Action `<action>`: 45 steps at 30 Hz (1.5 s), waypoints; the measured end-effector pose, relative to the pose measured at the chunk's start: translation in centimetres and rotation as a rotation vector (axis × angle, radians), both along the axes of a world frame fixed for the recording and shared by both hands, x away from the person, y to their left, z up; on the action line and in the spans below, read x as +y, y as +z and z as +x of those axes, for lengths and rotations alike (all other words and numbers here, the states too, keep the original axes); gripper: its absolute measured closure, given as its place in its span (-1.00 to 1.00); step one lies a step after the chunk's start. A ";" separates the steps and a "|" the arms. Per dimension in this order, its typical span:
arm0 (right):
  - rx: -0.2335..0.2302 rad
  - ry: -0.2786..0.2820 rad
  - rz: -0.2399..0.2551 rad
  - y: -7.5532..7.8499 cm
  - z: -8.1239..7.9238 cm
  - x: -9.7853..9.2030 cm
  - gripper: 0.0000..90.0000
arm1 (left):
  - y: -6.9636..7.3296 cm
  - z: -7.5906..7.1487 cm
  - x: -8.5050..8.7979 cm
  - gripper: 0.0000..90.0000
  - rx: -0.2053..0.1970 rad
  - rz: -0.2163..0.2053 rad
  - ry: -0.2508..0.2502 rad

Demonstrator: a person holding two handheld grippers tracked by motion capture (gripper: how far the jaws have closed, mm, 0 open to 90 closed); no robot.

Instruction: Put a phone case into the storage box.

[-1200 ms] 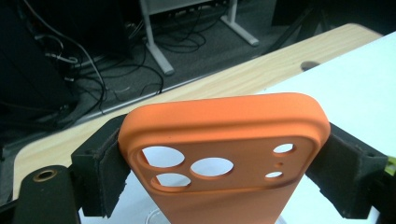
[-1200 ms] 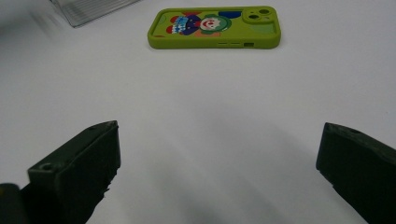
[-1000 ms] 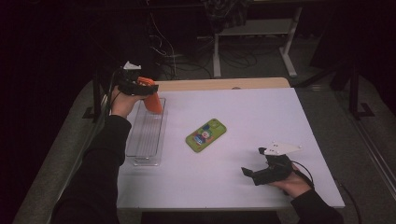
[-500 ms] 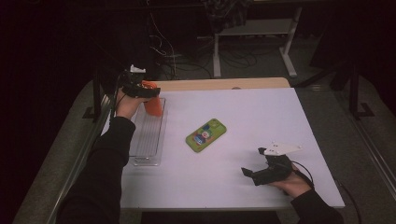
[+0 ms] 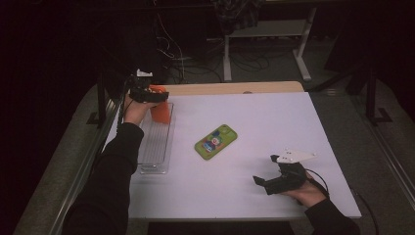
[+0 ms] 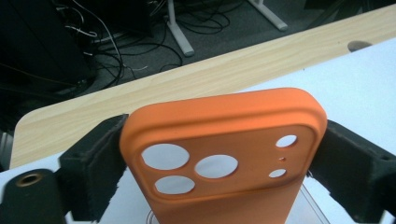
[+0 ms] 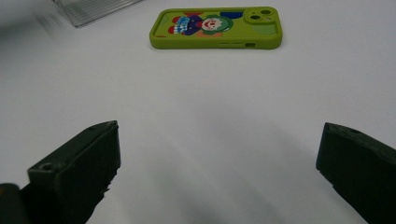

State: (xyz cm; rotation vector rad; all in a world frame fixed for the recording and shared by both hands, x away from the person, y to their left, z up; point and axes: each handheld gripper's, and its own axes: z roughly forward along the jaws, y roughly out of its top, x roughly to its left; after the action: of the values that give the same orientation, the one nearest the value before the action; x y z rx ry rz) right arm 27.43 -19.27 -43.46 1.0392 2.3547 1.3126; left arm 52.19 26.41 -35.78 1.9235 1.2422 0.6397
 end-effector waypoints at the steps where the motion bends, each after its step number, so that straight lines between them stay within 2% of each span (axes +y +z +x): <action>1: 0.000 0.000 0.000 0.0 0.0 0.0 -1.00 | 0.0 0.0 0.0 -0.83 -0.002 0.001 -0.003; 6: -0.002 0.001 0.001 0.0 0.0 0.0 -1.00 | -0.2 0.2 0.0 -0.93 -0.002 -0.009 -0.003; 10: -0.003 0.000 0.000 0.0 0.0 0.0 -1.00 | -0.1 0.2 0.2 -0.97 -0.017 -0.010 0.006; 16: 0.001 0.003 -0.001 0.0 -0.1 0.1 -1.00 | 0.5 -0.1 0.7 -0.97 -0.040 -0.011 0.006; 18: 0.003 0.004 -0.001 0.0 -0.1 0.1 -1.00 | 0.8 -0.4 0.9 -0.97 -0.045 -0.014 -0.009; 20: 0.004 0.003 0.000 0.0 0.0 0.1 -1.00 | 1.2 -0.9 0.8 -0.97 -0.035 -0.017 -0.039; 24: 0.001 0.000 0.001 0.0 -0.1 0.2 -1.00 | 1.9 -2.1 0.5 -0.97 -0.017 -0.015 -0.130; 30: -0.001 -0.004 -0.003 0.0 -0.1 0.2 -1.00 | 2.7 -4.4 -0.3 -0.97 0.016 -0.074 -0.244; 34: -0.006 -0.001 -0.006 0.0 -0.1 0.2 -1.00 | 2.8 -5.7 -1.2 -0.97 0.028 -0.098 -0.291; 35: -0.006 -0.002 -0.006 0.0 -0.1 0.2 -1.00 | 2.9 -6.1 -1.5 -0.97 0.028 -0.083 -0.314; 41: -0.003 0.003 -0.009 0.0 0.1 0.3 -1.00 | 3.1 -8.2 -3.2 -0.97 0.028 -0.094 -0.383; 43: -0.003 0.003 -0.010 0.0 0.0 0.4 -1.00 | 3.0 -9.0 -3.8 -0.97 0.030 -0.114 -0.408; 45: -0.003 0.004 -0.011 0.0 0.0 0.4 -1.00 | 3.0 -9.6 -4.3 -0.97 0.029 -0.110 -0.425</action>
State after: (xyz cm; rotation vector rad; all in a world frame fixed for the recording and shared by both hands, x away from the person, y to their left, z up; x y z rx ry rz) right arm 27.46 -18.91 -43.44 1.0291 2.3602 1.3008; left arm 42.62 22.10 -32.82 2.0225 0.8252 0.3164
